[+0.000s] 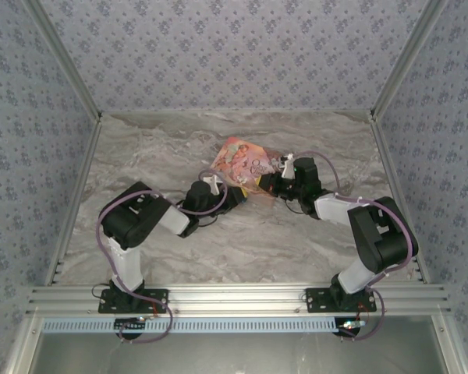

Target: Unlock a padlock with a key

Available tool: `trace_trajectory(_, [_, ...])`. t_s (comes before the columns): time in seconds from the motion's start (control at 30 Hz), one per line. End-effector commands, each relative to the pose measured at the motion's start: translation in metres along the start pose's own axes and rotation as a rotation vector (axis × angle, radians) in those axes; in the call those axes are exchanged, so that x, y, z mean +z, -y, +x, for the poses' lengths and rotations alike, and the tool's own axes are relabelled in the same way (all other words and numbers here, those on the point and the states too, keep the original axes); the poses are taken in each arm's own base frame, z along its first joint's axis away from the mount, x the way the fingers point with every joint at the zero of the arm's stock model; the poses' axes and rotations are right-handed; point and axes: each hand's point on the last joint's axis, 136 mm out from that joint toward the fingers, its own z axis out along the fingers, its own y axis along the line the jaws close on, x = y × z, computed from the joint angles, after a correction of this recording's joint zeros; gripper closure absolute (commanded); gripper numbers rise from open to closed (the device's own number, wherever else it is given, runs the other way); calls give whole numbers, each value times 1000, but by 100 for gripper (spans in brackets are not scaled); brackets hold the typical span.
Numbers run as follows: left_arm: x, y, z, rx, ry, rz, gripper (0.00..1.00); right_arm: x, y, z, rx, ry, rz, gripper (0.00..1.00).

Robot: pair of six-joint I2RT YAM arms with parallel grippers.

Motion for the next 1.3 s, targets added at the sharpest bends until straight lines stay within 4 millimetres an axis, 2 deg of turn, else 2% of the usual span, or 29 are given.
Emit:
trace_trajectory(0.0, [2,-19,14,-79,-14,-62,63,1,27,21,56,-44,94,100])
trace_trajectory(0.3, [-1,-28,16,-136,43,-89,63,2,24,19,48,-43,83,100])
trace_trajectory(0.53, [1,-30,5,-100,86,-91,64,2,22,19,46,-43,74,100])
trace_trajectory(0.7, [2,-20,1,-35,88,-87,64,2,21,19,38,-43,68,100])
trace_trajectory(0.83, [1,-10,-2,22,93,-72,67,1,19,18,33,-40,63,100])
trace_trajectory(1.27, [2,15,-7,77,114,-10,70,1,17,18,20,-42,55,100])
